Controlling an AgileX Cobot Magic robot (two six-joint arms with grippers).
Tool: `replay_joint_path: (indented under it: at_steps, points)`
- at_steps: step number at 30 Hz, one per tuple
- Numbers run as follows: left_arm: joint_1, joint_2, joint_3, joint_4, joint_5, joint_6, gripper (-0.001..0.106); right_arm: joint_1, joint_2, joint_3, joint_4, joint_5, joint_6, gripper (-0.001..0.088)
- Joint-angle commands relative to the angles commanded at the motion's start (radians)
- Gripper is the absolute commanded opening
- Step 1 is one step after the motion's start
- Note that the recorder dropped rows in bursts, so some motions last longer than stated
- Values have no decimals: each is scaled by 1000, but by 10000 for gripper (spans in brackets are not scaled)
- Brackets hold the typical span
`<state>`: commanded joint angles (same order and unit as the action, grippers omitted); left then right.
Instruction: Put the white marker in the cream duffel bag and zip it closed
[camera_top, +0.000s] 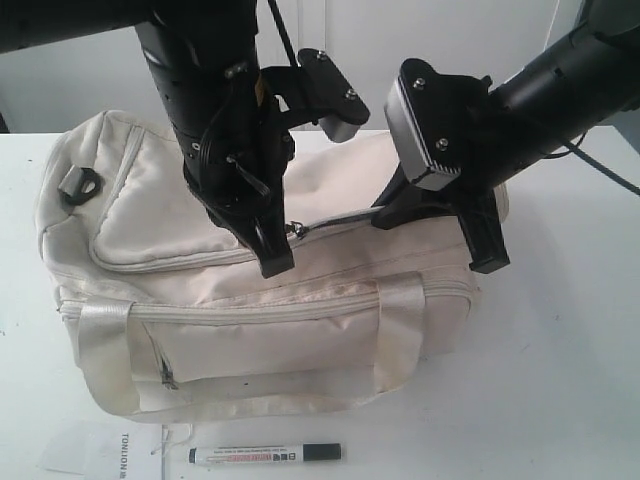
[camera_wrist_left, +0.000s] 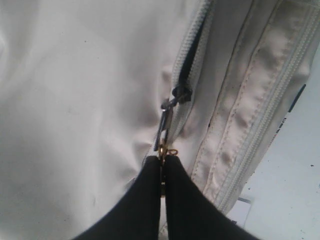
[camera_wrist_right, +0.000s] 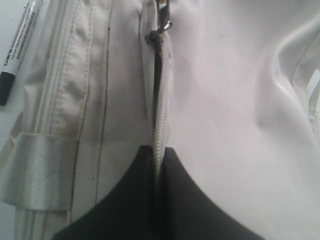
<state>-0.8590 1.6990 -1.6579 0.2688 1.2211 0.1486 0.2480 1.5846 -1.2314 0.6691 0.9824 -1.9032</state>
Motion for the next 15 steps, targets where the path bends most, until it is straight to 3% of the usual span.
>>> replay_joint_path:
  at_steps: [9, 15]
  points:
    - [5, 0, 23, 2, 0, 4, 0, 0, 0, 0, -15, -9, 24, 0]
    - [46, -9, 23, -34, 0, 4, 0, 0, 0, 0, -15, -13, 24, 0]
